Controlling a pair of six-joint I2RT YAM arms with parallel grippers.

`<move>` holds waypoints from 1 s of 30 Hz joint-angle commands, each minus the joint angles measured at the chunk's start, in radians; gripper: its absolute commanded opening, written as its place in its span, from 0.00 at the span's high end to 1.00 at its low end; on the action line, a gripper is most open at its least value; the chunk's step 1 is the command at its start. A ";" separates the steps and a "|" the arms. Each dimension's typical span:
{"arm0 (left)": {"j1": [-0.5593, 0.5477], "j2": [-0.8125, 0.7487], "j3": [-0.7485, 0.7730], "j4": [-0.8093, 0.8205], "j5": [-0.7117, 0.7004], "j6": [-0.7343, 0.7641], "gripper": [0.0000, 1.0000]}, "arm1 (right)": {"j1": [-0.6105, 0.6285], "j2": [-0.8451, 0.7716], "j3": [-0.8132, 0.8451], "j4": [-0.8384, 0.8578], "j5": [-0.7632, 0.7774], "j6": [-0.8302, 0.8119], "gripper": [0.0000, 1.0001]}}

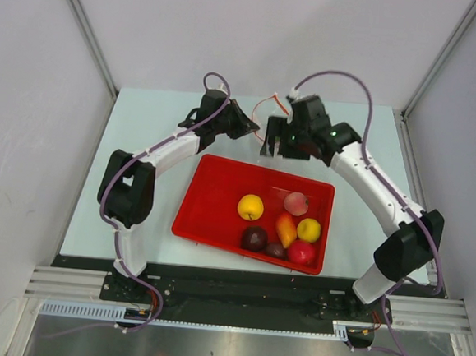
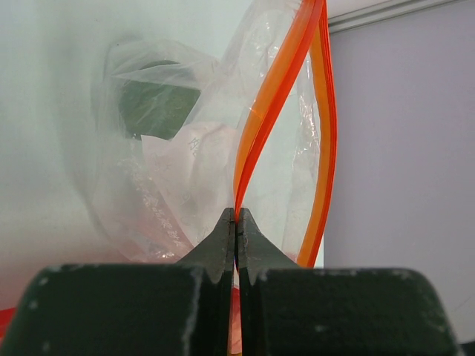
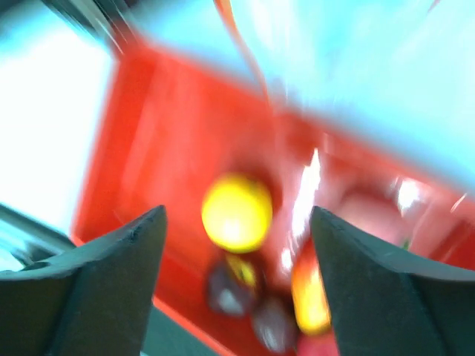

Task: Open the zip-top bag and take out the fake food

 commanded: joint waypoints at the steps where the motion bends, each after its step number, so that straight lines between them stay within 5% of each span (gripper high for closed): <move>1: -0.014 -0.035 -0.003 0.020 0.009 0.013 1.00 | -0.059 0.045 0.260 0.050 0.061 -0.011 0.22; 8: -0.027 -0.035 -0.009 0.022 0.002 0.010 1.00 | -0.120 0.348 0.653 -0.008 0.058 -0.034 0.57; 15: -0.029 -0.033 0.012 0.020 0.002 0.012 1.00 | -0.136 0.549 0.764 0.004 0.041 -0.025 0.82; 30: -0.029 0.005 0.052 0.068 -0.002 -0.040 1.00 | -0.159 0.715 0.728 0.038 0.136 -0.027 0.82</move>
